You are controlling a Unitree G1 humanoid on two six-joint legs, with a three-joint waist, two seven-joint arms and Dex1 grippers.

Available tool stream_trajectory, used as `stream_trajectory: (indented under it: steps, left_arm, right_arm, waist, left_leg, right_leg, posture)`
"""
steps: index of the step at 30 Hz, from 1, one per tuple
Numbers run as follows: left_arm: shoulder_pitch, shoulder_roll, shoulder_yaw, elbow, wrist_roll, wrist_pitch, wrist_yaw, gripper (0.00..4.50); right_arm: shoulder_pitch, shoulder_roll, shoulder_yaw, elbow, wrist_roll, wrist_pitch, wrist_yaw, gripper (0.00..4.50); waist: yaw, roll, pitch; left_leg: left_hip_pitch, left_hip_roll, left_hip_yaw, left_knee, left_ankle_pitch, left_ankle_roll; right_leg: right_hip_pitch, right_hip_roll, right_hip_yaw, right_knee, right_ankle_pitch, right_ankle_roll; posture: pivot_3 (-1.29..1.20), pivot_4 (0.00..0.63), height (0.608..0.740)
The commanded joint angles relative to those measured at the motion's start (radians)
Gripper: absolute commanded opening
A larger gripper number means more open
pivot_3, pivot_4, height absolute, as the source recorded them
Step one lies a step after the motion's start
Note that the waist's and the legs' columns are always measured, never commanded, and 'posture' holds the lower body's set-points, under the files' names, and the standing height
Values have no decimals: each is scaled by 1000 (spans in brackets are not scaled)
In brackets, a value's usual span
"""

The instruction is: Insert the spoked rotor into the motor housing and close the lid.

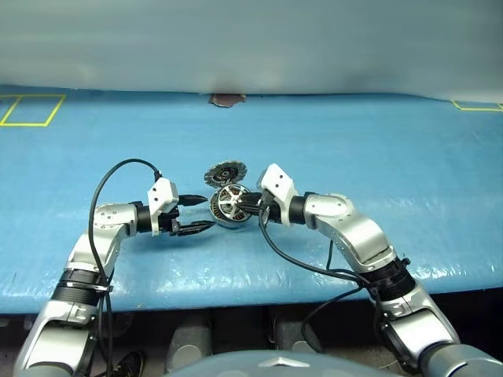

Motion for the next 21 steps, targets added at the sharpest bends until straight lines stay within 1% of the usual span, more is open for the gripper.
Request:
stream_trajectory:
  steps: [1,8,21]
  left_arm:
    - [2,-5,21,-6,-12,-20,1,3508]
    - [2,-10,22,-1,-7,-25,11,3508]
    - [10,-8,19,-7,-1,-30,33,3508]
  right_arm:
    - [-31,6,-15,-12,-2,1,8,492]
    - [-48,29,-11,44,-19,-11,7,492]
    - [-70,70,-12,65,-36,-20,11,492]
  waist:
    - [0,0,0]
    - [-1,0,0]
    - [-1,0,0]
  left_leg:
    - [0,0,0,0,0,0]
    - [0,0,0,0,0,0]
    - [0,0,0,0,0,0]
  right_leg:
    - [0,0,0,0,0,0]
    - [0,0,0,0,0,0]
    - [0,0,0,0,0,0]
  posture:
    - [0,150,740]
    - [0,150,740]
    - [0,150,740]
